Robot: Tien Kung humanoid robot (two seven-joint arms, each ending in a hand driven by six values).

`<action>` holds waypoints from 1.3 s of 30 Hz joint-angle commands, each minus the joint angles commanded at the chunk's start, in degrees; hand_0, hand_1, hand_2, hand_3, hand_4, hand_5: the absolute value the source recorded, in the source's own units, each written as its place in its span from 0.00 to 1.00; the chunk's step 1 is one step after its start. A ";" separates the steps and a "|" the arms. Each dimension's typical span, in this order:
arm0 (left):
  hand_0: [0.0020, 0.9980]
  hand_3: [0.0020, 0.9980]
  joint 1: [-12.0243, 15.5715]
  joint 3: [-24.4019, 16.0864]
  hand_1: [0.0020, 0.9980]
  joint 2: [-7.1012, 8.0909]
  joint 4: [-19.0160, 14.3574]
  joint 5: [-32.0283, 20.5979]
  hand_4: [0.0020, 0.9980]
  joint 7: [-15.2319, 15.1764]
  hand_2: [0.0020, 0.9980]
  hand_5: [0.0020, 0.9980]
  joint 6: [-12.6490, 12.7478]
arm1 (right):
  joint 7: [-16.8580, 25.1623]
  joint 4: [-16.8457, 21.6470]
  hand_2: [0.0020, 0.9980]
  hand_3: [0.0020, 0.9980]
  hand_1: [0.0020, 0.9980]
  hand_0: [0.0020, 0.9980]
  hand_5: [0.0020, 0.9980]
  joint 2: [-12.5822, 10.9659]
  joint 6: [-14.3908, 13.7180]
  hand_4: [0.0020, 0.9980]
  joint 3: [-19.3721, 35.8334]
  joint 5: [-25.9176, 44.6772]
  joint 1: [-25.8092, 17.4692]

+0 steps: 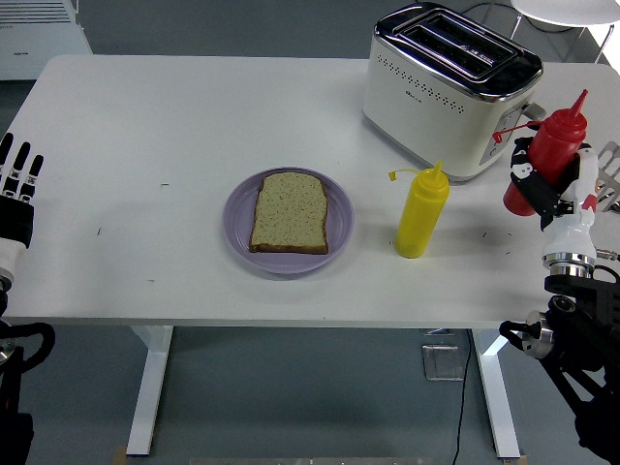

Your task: Pick up the cup,pour liquid into bread,place the cup on the desk

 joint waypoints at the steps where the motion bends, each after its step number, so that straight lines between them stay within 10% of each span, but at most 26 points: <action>1: 0.81 0.72 -0.05 -0.05 0.74 0.01 0.00 0.00 0.52 -0.01 0.73 1.00 0.00 | -1.87 1.19 0.34 0.48 0.22 0.10 0.05 -0.56 0.00 0.54 0.17 -2.45 0.33; 20: 0.81 0.72 -0.27 -0.40 0.74 0.01 -0.02 -0.02 0.52 -0.05 0.73 1.00 -0.01 | -35.50 9.43 0.34 0.48 0.22 0.09 0.06 -7.69 0.00 0.52 -3.35 -48.25 11.11; 33: 0.81 0.72 -0.20 -0.58 0.74 0.03 -0.01 -0.01 0.52 -0.08 0.73 1.00 -0.03 | -44.69 6.30 0.34 0.48 0.22 0.10 0.07 -7.50 10.79 0.49 -13.98 -77.79 26.41; 39: 0.81 0.72 -0.06 -0.61 0.74 0.00 0.00 -0.01 0.51 -0.09 0.73 1.00 -0.04 | -46.24 4.12 0.34 0.48 0.22 0.10 0.08 -5.65 16.32 0.48 -19.70 -77.79 31.52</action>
